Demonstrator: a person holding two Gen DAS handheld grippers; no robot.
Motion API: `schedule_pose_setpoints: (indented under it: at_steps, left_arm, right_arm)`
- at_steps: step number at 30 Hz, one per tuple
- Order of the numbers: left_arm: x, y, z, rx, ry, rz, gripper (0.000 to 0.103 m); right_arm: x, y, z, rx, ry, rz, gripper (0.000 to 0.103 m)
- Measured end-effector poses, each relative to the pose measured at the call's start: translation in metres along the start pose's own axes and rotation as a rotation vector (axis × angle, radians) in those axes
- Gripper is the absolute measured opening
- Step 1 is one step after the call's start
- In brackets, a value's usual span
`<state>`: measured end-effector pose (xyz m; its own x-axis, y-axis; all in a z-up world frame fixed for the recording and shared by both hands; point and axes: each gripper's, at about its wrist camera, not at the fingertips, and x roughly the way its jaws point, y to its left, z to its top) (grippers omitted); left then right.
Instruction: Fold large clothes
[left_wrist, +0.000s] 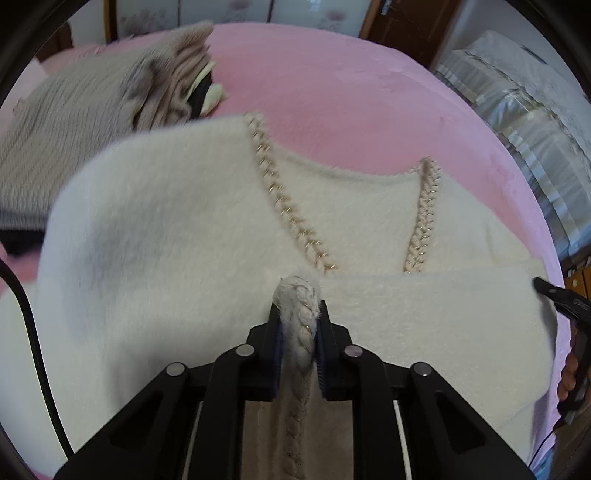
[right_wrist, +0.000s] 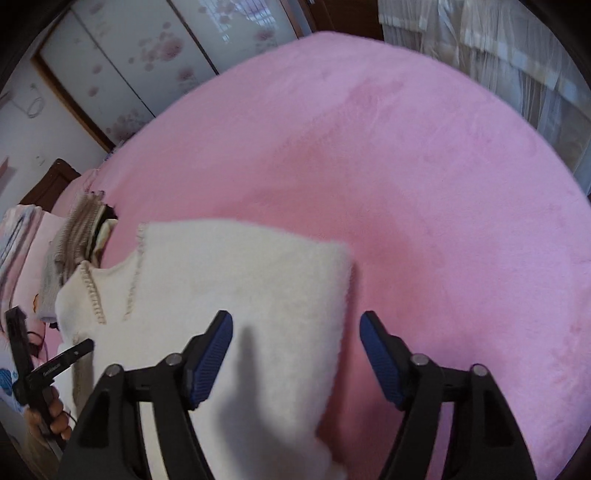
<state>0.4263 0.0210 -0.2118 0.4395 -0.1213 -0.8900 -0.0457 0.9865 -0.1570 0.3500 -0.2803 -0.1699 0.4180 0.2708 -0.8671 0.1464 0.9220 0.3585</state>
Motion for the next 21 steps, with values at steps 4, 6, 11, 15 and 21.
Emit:
schedule_pose_setpoints:
  at_steps: [4,6,11,15,21]
  left_arm:
    - [-0.002,-0.006,0.0,0.006,-0.067,0.03,0.013]
    - [0.016,-0.002,-0.006,-0.024,-0.019,0.063,0.015]
    - [-0.008,-0.01,-0.01,-0.026,-0.013,0.1,0.028]
    - [-0.058,-0.027,-0.028,0.037,-0.054,0.079,0.037]
    - [-0.088,-0.051,-0.073,0.038,-0.053,0.013,0.042]
  right_arm:
    - [0.007,0.009,-0.005,-0.069,-0.061,-0.106,0.016]
    - [0.015,0.009,-0.009,-0.064,-0.048,-0.134,0.019]
    - [-0.025,0.027,-0.021,-0.139,-0.115,-0.219,0.028]
    - [-0.065,0.063,-0.052,-0.238,-0.176,-0.146,0.028]
    - [-0.067,0.13,-0.111,-0.344,-0.141,0.005,0.028]
